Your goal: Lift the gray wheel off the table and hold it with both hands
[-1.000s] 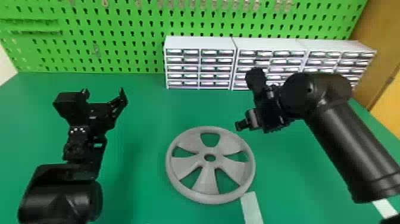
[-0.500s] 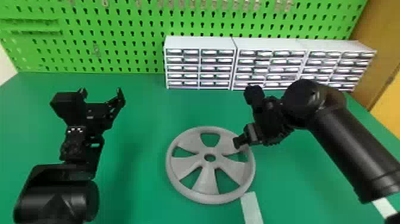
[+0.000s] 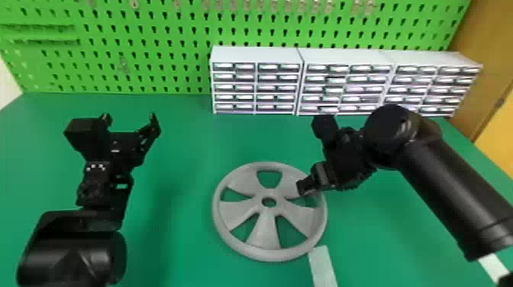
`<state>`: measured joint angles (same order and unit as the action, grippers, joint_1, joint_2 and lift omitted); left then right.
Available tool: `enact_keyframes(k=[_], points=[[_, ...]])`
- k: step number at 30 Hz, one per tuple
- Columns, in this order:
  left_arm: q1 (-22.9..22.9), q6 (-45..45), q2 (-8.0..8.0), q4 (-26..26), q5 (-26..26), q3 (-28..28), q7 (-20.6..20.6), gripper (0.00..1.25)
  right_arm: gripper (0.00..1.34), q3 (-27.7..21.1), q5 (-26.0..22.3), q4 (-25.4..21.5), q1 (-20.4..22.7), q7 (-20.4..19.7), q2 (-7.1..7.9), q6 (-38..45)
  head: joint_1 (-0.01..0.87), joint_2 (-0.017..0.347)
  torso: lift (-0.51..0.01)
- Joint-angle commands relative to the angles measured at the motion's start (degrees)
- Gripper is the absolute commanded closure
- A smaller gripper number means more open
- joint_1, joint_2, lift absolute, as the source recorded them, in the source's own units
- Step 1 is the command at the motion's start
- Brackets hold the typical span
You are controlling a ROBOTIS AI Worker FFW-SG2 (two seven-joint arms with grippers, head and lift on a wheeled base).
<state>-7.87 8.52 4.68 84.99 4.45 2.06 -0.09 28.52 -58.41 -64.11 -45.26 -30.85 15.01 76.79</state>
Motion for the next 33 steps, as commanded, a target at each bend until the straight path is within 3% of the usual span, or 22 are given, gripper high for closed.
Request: enact_keyframes(k=[1,20,33], points=[[-0.04,0.00,0.06,0.00,0.03,-0.04,0.00,0.24,0.24,0.31,-0.30,0.04,-0.01,0.00,0.02,-0.24,0.711,0.015,-0.098],[-0.13,-0.17,0.06,0.00,0.03,-0.30,0.09,0.24,0.24,1.36,-0.74,0.21,-0.27,0.00,0.02,-1.20,0.711,0.015,-0.098],[-0.31,-0.17,0.06,0.00,0.12,-0.48,0.09,0.24,0.25,1.10,-1.71,4.08,-0.27,0.08,-0.42,-2.61,0.711,0.015,-0.098]])
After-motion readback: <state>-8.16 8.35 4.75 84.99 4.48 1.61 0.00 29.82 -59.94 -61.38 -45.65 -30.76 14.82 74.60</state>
